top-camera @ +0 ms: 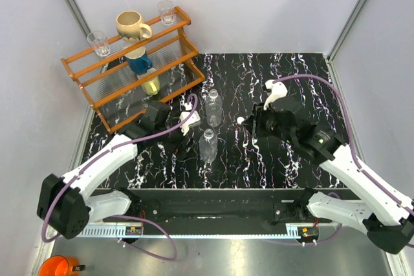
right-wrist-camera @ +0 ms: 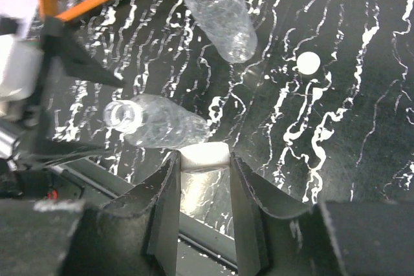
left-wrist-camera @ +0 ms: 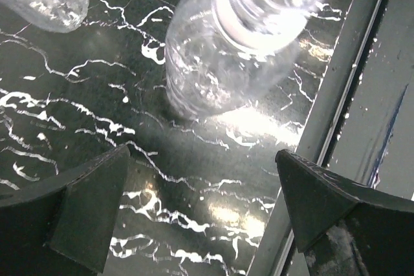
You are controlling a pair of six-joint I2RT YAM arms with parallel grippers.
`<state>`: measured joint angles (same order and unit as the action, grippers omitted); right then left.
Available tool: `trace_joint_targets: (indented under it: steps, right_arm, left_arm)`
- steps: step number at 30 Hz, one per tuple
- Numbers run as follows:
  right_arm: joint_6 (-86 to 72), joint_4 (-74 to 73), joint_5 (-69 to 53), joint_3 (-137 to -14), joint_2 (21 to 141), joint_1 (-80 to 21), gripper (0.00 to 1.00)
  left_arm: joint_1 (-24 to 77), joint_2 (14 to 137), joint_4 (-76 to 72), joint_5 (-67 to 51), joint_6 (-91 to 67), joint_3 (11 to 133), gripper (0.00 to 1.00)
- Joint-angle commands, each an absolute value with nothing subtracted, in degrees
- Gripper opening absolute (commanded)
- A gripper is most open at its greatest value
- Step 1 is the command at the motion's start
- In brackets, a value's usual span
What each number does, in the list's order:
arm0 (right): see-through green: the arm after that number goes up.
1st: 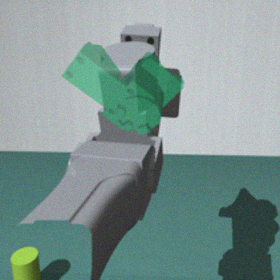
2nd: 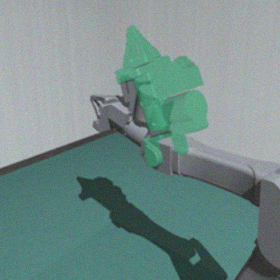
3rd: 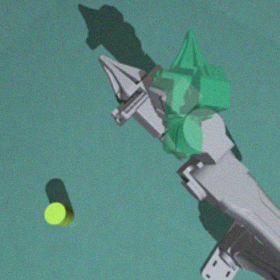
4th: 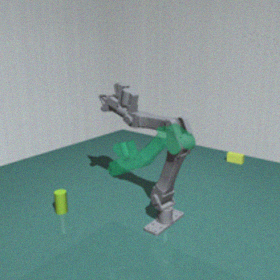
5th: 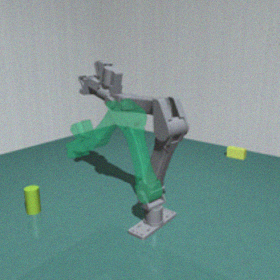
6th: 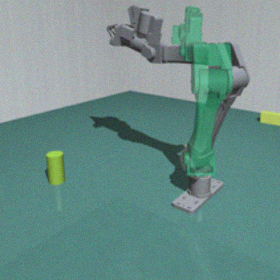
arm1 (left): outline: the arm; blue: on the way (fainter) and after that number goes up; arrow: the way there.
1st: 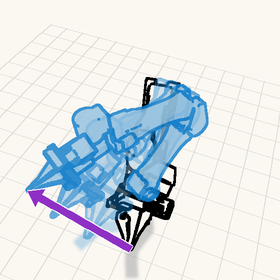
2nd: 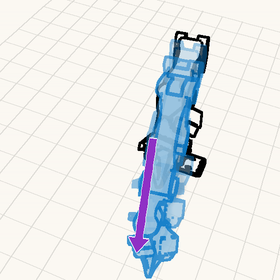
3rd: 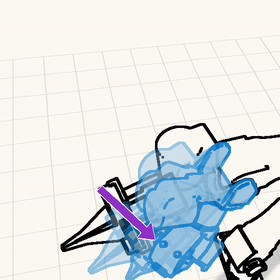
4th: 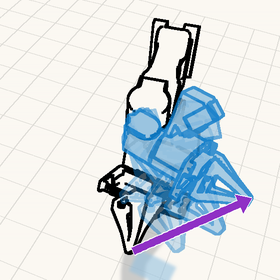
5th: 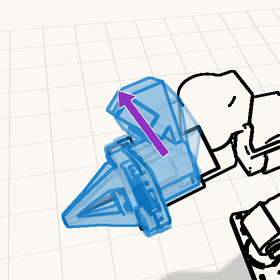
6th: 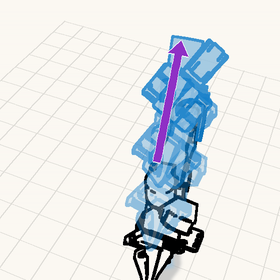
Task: Screw on the bottle caps
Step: Place the bottle cap at the center of the board.
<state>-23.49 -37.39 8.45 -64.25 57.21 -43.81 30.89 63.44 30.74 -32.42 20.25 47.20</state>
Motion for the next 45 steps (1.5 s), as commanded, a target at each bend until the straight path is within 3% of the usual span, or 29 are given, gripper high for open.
trace_joint_targets:
  steps: [1,8,27,37,45]
  right_arm:
    - [-25.31,-37.26,5.01,-65.74,54.40,-43.33,0.24]
    - [-28.56,-35.17,3.52,-57.59,60.97,-43.33,0.22]
    - [-37.87,1.47,4.66,-45.35,83.75,-42.19,0.17]
    - [-41.13,3.34,1.76,-42.81,87.02,-42.27,0.15]
    - [-43.94,2.90,-2.19,-42.27,87.10,-43.33,0.14]
  left_arm:
    - [31.03,67.93,19.43,-38.40,17.58,48.16,0.99]
    - [31.03,67.50,21.70,-39.03,18.63,48.96,0.99]
    - [31.11,64.08,30.76,-34.64,26.63,48.87,0.99]
    - [33.75,65.65,24.79,-32.70,24.26,45.18,0.99]
    - [34.63,62.67,20.22,-22.69,20.92,40.61,0.99]
